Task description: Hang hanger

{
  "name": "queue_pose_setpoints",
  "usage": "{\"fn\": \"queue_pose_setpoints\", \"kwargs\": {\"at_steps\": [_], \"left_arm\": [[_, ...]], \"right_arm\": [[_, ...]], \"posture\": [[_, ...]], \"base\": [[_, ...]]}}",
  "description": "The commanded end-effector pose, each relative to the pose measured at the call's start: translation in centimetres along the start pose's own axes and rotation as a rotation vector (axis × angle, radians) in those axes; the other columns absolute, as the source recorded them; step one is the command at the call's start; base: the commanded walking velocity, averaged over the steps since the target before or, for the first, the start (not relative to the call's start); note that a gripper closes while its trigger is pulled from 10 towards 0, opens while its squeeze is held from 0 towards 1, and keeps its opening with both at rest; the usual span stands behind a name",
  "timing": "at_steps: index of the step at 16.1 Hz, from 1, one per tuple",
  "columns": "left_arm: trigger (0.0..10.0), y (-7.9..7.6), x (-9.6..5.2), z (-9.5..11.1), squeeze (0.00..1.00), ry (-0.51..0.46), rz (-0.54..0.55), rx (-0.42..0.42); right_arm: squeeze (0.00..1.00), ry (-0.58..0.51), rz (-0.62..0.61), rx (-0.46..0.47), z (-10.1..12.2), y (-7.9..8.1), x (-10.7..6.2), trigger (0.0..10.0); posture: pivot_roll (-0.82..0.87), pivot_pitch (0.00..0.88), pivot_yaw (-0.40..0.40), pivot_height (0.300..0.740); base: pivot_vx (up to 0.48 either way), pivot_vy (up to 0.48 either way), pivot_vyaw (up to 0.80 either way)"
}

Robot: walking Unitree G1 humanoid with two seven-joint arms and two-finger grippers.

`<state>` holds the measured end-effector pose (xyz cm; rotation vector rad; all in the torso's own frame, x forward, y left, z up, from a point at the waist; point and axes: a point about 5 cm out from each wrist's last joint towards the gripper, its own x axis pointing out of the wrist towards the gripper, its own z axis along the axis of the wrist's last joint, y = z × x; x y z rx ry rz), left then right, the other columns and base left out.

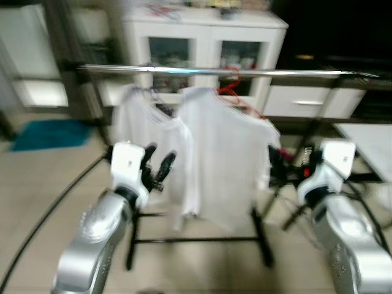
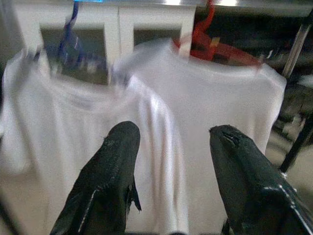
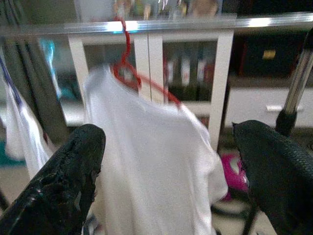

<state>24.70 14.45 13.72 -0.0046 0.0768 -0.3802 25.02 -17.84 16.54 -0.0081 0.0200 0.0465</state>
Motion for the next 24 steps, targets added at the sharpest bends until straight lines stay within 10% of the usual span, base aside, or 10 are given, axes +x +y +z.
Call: {"fn": "queue_pose_setpoints", "kwargs": {"at_steps": [1,24], "left_arm": [[10.0,0.5,0.2,1.3,0.0,-0.041,0.021,0.019],[10.0,0.7,-0.3,2.3,0.0,-0.04,-0.031,0.11]], "right_arm": [[1.0,-0.027,-0.008,-0.079,0.4,-0.3,0.1,10.0],[1.0,-0.01,0.225,0.032,-0.4,2.9,1.2,10.0]], "posture": [[-0.02,0.0,-0.012,0.74],[0.04,0.0,-0.016,0.74]], "base": [[0.0,0.0,0.0],[0.274,0.0,0.1]]}}
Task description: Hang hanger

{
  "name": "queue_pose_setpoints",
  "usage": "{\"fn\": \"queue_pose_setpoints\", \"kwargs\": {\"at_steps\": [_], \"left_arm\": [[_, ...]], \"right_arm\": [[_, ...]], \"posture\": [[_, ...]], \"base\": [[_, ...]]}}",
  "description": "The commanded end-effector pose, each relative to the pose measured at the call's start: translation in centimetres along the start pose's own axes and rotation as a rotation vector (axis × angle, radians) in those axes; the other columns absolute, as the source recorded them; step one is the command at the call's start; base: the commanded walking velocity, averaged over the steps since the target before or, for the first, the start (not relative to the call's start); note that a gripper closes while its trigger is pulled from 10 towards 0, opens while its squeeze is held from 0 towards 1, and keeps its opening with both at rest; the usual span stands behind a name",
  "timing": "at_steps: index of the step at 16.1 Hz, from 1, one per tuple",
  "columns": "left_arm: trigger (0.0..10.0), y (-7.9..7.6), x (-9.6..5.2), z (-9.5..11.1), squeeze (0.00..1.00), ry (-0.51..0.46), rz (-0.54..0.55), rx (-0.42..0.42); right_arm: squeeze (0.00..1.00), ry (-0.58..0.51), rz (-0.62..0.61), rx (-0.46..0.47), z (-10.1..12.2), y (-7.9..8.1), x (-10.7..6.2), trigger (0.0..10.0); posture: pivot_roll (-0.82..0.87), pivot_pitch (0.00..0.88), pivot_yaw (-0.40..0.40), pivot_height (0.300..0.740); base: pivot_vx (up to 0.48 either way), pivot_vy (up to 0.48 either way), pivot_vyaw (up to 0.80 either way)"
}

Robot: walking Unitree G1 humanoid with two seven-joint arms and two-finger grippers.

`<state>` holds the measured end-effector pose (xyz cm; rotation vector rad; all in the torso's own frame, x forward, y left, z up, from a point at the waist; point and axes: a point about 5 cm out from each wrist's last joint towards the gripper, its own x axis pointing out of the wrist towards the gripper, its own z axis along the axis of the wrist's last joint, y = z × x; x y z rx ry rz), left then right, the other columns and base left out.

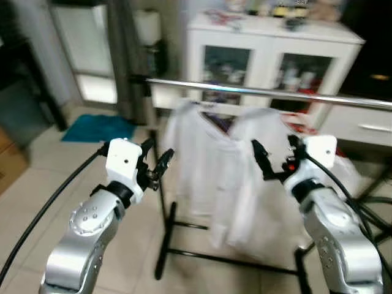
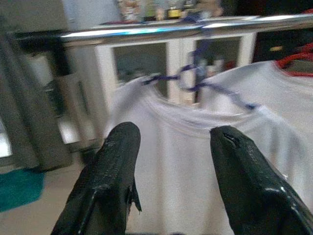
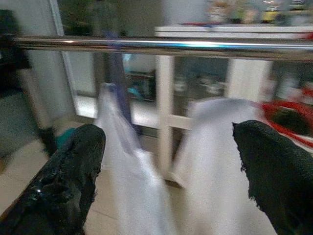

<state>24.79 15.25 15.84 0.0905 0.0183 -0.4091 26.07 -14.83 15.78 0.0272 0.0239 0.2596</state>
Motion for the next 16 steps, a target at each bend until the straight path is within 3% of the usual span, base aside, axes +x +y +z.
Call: {"fn": "queue_pose_setpoints", "kwargs": {"at_steps": [1,4,6,9,13,14,15,16], "left_arm": [[10.0,-0.1,0.1,0.2,0.0,-0.001,-0.007,0.005],[10.0,-0.3,0.0,0.3,0.0,0.0,-0.011,0.005],[10.0,-0.3,0.0,0.2,0.0,0.005,-0.014,0.008],[10.0,-1.1,-0.5,0.2,0.0,0.019,-0.165,0.018],[10.0,-1.9,-0.9,0.0,0.0,0.061,-0.347,0.029],[10.0,-2.0,-1.0,-0.1,0.0,0.076,-0.379,0.032],[10.0,-2.1,-1.2,-0.3,0.0,0.102,-0.429,0.025],[10.0,-2.3,-1.3,-0.3,0.0,0.119,-0.481,0.023]], "right_arm": [[1.0,-0.006,0.027,-0.001,0.4,0.1,-0.1,10.0],[1.0,0.011,0.074,-0.019,0.4,0.3,-0.1,10.0],[1.0,0.008,0.06,-0.003,0.6,-0.1,0.0,10.0],[1.0,0.056,0.017,-0.068,1.4,-2.3,0.7,10.0],[0.97,0.173,-0.006,-0.054,1.6,-3.8,2.1,10.0],[0.64,0.205,-0.005,-0.033,1.5,-4.0,2.4,10.0],[0.0,0.261,0.012,-0.005,1.1,-4.2,2.8,10.0],[0.0,0.286,0.03,0.025,1.1,-4.4,3.4,10.0]], "posture": [[0.03,0.0,-0.021,0.74],[0.04,0.0,-0.032,0.74],[0.04,0.0,-0.033,0.74],[0.04,0.0,-0.029,0.74],[0.03,0.0,-0.028,0.74],[0.03,0.0,-0.028,0.74],[0.03,0.0,-0.028,0.74],[0.03,0.0,-0.028,0.74]], "base": [[0.368,0.0,0.0],[0.366,0.0,0.8],[0.362,0.0,0.0],[0.0,0.0,0.0],[0.0,0.0,0.0],[0.0,0.0,0.0],[0.0,0.0,0.0],[0.0,0.0,0.0]]}}
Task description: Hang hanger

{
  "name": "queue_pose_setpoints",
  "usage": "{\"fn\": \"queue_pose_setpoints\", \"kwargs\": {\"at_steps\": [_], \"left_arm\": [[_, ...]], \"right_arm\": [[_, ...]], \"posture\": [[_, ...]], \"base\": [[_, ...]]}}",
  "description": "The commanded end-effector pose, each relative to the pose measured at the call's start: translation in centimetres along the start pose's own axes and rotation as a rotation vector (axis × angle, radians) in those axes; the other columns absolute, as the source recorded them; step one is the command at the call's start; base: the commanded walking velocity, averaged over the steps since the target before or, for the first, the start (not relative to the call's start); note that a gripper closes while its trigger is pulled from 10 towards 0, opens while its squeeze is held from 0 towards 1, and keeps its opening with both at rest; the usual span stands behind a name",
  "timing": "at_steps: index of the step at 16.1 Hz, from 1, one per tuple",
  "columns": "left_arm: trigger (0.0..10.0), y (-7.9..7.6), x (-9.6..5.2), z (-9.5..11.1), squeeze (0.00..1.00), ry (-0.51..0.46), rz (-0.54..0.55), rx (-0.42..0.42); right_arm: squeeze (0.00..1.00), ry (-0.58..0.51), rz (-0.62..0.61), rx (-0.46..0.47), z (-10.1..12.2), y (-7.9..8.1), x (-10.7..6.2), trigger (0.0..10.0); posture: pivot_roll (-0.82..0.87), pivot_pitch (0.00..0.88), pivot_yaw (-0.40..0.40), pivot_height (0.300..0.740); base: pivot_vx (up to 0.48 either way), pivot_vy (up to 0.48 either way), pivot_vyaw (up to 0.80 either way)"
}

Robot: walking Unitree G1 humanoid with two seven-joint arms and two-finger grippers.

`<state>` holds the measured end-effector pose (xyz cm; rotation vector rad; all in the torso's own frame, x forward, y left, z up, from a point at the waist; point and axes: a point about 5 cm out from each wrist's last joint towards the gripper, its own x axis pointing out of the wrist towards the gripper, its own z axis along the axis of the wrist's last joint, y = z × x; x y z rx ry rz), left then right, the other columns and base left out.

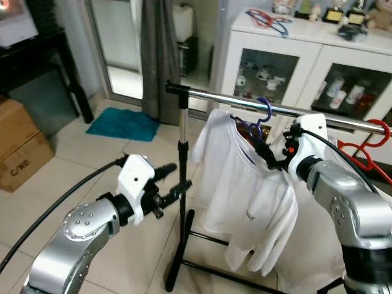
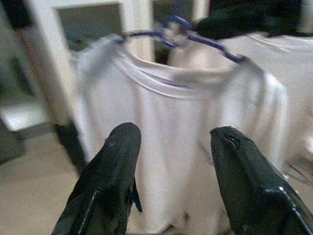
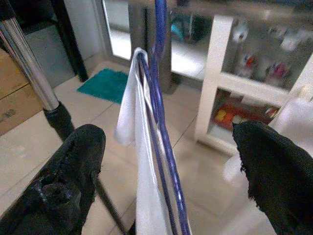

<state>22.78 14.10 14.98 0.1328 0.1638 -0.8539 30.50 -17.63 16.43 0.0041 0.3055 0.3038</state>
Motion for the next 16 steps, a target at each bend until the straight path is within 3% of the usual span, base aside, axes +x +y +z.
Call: {"fn": "queue_pose_setpoints", "kwargs": {"at_steps": [1,7,8,9,10,11,16], "left_arm": [[10.0,-0.6,0.2,0.5,0.0,-0.005,-0.074,0.013],[10.0,-0.3,0.3,1.4,0.0,-0.013,-0.146,0.026],[10.0,-0.3,0.3,1.4,0.0,-0.012,-0.148,0.027],[10.0,-0.3,0.3,1.4,0.0,-0.012,-0.152,0.027],[10.0,-0.4,0.2,1.4,0.0,-0.012,-0.154,0.026],[10.0,-0.4,0.2,1.4,0.0,-0.012,-0.155,0.026],[10.0,-0.4,0.2,1.6,0.0,-0.014,-0.157,0.031]], "right_arm": [[0.0,0.006,0.009,0.026,0.5,-0.7,0.5,10.0],[0.0,0.035,0.097,0.018,2.8,-2.2,4.2,10.0],[0.0,0.049,0.107,0.015,2.8,-2.3,4.6,8.3],[0.0,0.076,0.118,0.019,2.5,-2.5,5.1,3.5],[0.0,0.088,0.122,0.026,2.3,-2.6,5.4,1.4],[0.0,0.09,0.122,0.033,2.3,-2.7,5.6,0.0],[0.0,0.09,0.154,0.001,2.6,-3.1,5.8,0.0]], "posture": [[0.04,0.0,-0.027,0.74],[0.05,0.0,-0.036,0.74],[0.06,0.0,-0.039,0.74],[0.06,0.0,-0.042,0.74],[0.06,0.0,-0.042,0.74],[0.06,0.0,-0.044,0.74],[0.06,0.0,-0.044,0.74]], "base": [[0.0,0.0,0.0],[0.0,0.0,0.0],[0.0,0.0,0.0],[0.0,0.0,0.0],[0.0,0.0,0.0],[0.0,0.0,0.0],[0.0,0.0,0.0]]}}
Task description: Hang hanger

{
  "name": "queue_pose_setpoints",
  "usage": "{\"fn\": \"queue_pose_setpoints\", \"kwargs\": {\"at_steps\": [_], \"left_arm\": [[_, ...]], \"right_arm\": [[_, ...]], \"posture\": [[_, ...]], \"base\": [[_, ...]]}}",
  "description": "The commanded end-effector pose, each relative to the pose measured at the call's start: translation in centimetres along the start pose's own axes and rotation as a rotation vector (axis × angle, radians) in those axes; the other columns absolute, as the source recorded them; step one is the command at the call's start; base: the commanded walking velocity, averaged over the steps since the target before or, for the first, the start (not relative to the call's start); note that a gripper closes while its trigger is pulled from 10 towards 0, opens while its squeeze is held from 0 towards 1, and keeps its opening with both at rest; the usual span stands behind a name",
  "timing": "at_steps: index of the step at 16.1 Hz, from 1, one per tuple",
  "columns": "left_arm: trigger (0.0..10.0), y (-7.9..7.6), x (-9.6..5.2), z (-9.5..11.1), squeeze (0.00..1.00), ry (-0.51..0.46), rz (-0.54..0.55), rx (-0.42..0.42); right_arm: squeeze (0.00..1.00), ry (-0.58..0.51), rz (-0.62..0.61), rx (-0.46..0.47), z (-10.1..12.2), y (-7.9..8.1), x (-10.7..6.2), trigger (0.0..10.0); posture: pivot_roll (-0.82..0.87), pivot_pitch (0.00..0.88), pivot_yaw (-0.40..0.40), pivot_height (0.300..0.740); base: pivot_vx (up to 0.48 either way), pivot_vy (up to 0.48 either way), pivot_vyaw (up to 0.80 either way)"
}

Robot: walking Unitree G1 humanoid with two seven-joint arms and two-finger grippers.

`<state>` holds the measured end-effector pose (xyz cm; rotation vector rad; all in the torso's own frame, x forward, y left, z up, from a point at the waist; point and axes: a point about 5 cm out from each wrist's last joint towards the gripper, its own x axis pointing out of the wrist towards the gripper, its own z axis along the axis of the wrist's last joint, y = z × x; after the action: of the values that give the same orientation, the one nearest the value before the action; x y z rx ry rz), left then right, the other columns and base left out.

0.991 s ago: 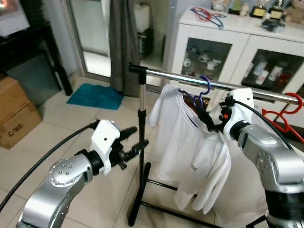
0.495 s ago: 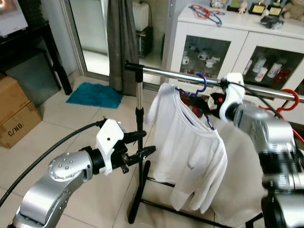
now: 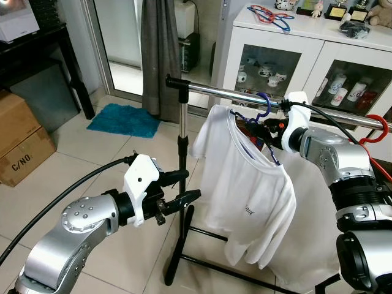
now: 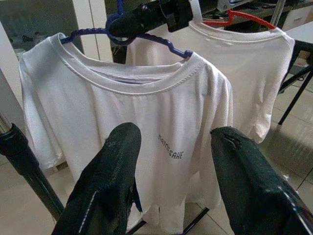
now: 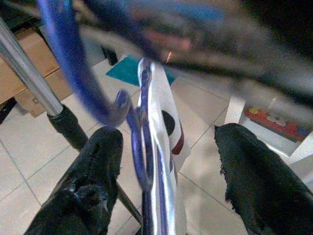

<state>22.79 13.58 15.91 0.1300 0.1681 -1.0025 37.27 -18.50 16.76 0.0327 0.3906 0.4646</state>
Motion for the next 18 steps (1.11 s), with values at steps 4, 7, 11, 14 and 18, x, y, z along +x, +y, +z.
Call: {"fn": "queue_pose_setpoints", "kwargs": {"at_steps": [4,7,11,14,18], "left_arm": [[10.0,-0.1,0.1,0.6,0.0,-0.01,-0.015,0.024],[10.0,0.0,0.2,0.7,0.0,-0.013,-0.013,0.028],[10.0,0.0,0.2,0.8,0.0,-0.014,-0.013,0.033],[10.0,0.0,0.1,0.8,0.0,-0.014,-0.008,0.035],[10.0,-0.1,0.0,0.7,0.0,-0.018,-0.001,0.033]], "right_arm": [[0.0,0.023,0.031,-0.028,0.3,-0.4,-0.4,0.0],[0.0,0.02,0.06,-0.022,0.0,0.0,-0.3,0.0],[0.0,0.017,0.074,-0.017,-0.2,0.4,-0.2,0.0],[0.0,0.006,0.081,-0.035,0.1,0.5,-0.6,0.0],[0.0,-0.011,0.091,-0.045,0.3,0.8,-1.0,0.0]], "posture": [[0.06,0.0,-0.037,0.74],[0.05,0.0,-0.038,0.74],[0.06,0.0,-0.039,0.74],[0.06,0.0,-0.038,0.74],[0.06,0.0,-0.037,0.74]], "base": [[0.0,0.0,0.0],[0.0,0.0,0.0],[0.0,0.0,0.0],[0.0,0.0,0.0],[0.0,0.0,0.0]]}}
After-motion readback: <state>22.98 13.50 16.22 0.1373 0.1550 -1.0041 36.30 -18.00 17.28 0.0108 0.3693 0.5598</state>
